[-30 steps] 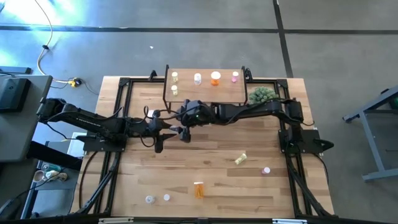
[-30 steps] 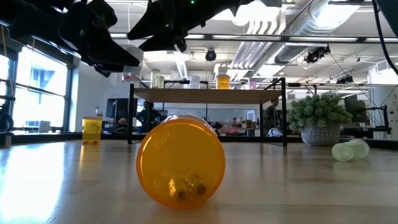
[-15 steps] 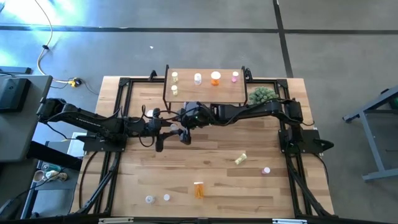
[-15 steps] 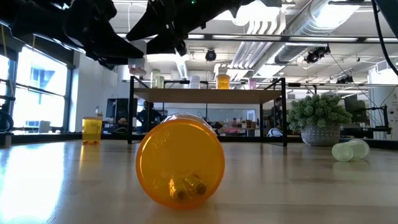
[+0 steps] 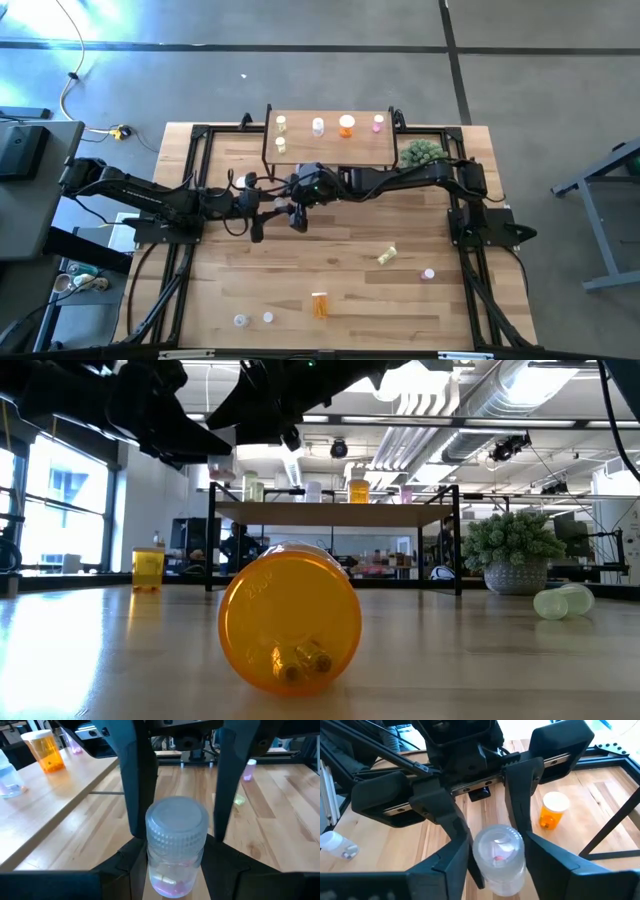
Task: Pick and place medicine bottles onto shelf by color
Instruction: Put the top transparent pill bottle aligned with the other transparent pill bottle on the shelf
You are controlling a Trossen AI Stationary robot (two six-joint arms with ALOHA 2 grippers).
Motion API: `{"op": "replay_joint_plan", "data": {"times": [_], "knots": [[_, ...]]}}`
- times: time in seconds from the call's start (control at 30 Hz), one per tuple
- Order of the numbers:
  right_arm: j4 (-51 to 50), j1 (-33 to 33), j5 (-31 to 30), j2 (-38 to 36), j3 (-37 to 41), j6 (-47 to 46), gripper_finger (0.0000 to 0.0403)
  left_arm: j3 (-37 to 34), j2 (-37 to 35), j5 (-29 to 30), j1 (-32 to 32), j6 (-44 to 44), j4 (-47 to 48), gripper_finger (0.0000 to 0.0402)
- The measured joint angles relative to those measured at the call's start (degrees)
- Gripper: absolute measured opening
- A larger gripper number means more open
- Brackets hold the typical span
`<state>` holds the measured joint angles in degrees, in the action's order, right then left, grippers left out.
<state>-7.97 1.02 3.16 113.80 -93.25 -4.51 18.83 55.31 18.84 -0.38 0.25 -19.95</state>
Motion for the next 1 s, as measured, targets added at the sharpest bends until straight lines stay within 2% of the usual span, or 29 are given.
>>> {"op": "replay_joint_plan", "data": {"times": [0.47, 0.77, 1.0], "knots": [[-0.85, 0.0, 0.11, -0.13, -0.04, 0.57, 0.0125, -0.02, 0.02, -0.19, -0.02, -1.14, -0.7, 0.0143], [-0.98, 0.0, 0.11, -0.13, -0.04, 0.53, 0.0122, -0.02, 0.02, -0.17, 0.0, -1.14, -0.79, 0.0145], [-1.1, 0.0, 0.11, -0.13, -0.04, 0.46, 0.012, -0.02, 0.02, -0.49, -0.02, 0.0, -0.94, 0.0196]]}}
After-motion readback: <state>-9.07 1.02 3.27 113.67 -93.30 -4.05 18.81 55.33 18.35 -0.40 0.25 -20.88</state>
